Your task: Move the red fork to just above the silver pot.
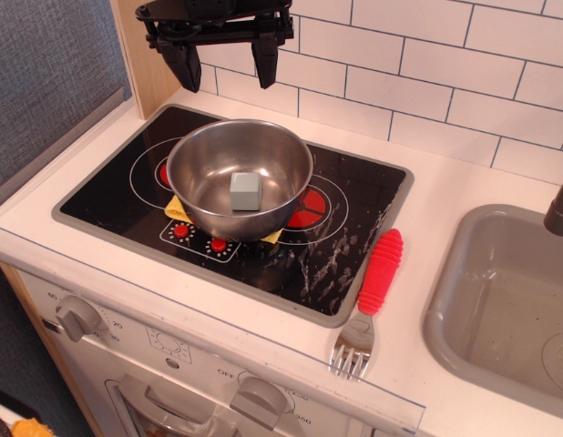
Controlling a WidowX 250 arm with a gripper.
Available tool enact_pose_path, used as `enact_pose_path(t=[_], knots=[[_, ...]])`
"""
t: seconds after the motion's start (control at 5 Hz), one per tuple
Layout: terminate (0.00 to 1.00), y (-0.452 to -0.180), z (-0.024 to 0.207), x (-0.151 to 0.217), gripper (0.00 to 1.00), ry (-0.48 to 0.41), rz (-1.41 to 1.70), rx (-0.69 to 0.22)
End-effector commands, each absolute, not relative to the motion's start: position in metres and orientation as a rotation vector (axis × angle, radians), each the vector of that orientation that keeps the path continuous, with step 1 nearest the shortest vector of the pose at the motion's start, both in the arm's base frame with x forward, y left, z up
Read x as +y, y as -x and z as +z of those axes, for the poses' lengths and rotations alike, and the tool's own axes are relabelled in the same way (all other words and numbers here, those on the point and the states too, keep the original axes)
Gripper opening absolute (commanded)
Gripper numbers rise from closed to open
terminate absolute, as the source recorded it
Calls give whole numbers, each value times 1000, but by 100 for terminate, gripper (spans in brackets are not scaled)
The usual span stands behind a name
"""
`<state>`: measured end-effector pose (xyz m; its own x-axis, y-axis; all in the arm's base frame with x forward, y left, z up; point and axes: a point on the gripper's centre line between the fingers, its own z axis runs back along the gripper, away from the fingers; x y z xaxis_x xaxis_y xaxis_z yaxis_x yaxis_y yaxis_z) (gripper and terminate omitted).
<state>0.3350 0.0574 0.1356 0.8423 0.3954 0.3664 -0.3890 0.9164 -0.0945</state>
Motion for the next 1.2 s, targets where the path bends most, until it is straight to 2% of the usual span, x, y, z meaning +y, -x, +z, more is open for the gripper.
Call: enact_pose_path(t=[0.0, 0.4, 0.6, 1.0], knots=[[0, -335, 136, 57, 100, 17, 414, -391], [0, -334, 152, 5, 100, 8, 343, -413], [0, -334, 151, -23, 100, 25, 264, -415], [0, -343, 97, -72, 100, 72, 159, -354]])
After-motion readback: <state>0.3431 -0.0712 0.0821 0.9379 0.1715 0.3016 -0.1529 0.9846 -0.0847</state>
